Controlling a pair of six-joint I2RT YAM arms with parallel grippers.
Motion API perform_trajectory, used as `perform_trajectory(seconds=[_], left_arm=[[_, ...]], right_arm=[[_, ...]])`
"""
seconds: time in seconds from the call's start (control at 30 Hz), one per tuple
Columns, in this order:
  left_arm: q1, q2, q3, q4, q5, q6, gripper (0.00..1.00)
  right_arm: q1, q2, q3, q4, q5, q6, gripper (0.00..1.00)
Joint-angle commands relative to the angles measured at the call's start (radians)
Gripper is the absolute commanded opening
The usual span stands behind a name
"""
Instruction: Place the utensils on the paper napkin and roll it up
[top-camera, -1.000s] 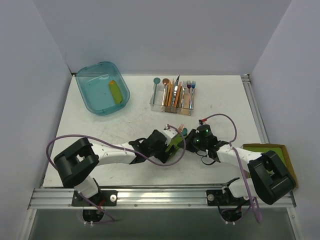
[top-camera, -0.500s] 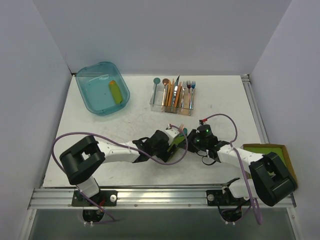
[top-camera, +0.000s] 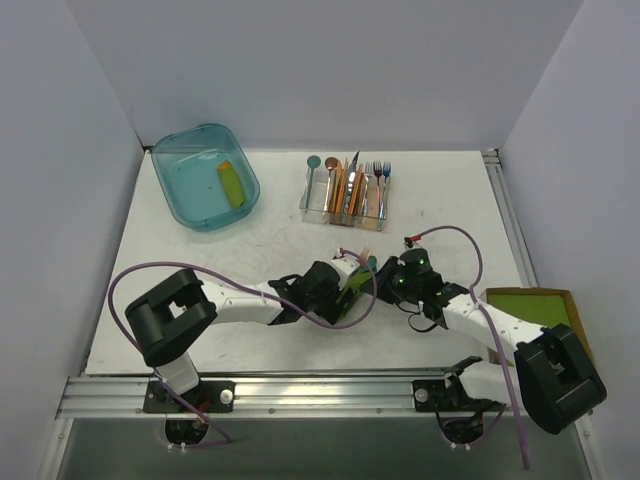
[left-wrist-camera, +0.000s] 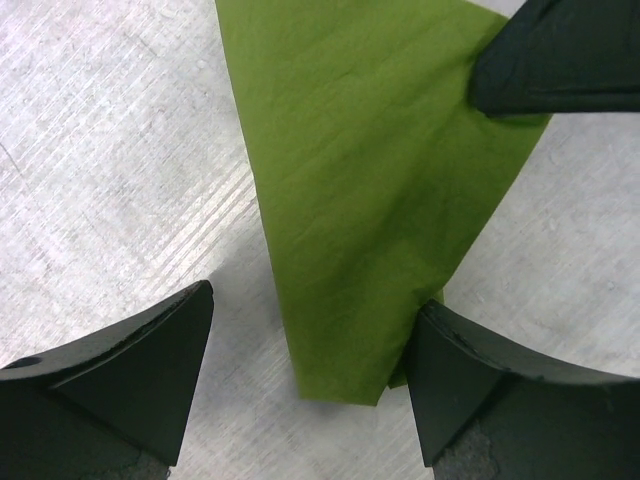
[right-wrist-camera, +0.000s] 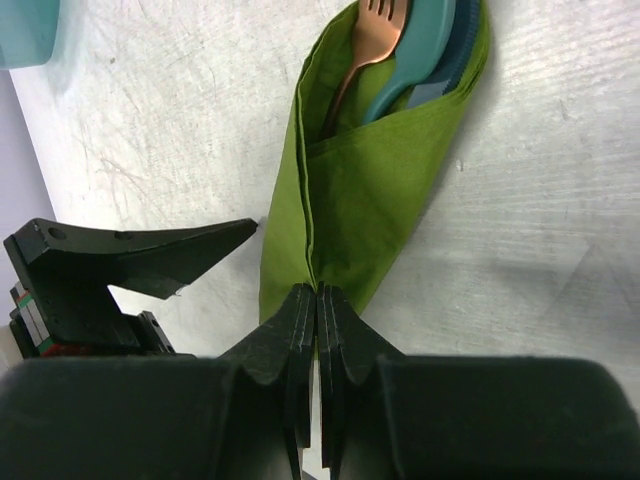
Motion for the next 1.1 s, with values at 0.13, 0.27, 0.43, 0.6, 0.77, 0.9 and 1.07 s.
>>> perform_trajectory(seconds=[0.13, 0.27, 0.43, 0.6, 0.77, 0.9, 1.07], left_arm=[[0.005, 0.048, 0.018, -0.032, 0.018, -0.009, 0.82], [0.008, 0.048, 0.019, -0.031, 0.027, -0.003, 0.81], [0.008, 0.045, 0.021, -0.035, 0.044, 0.0, 0.81], [0.011, 0.028, 0.015, -0.029, 0.082, 0.009, 0.81], [0.012, -0.048, 0.005, -0.028, 0.173, 0.03, 0.81], [0.012, -0.11, 0.011, -0.054, 0.226, 0.037, 0.81], [0.017, -0.162, 0.033, -0.078, 0.257, 0.037, 0.73]], right_arm=[[-0.006, -0.087, -0.08, -0.019, 0.043, 0.037, 0.0], [-0.007, -0.097, -0.1, -0.035, 0.061, 0.034, 0.0], [-0.007, -0.075, -0.117, -0.022, 0.061, 0.029, 0.0], [-0.009, -0.046, -0.143, 0.018, 0.066, 0.034, 0.0], [-0.007, -0.005, -0.148, 0.041, 0.08, 0.027, 0.0], [-0.007, 0.008, -0.161, 0.061, 0.08, 0.034, 0.0], [-0.007, 0.006, -0.163, 0.06, 0.08, 0.034, 0.0]])
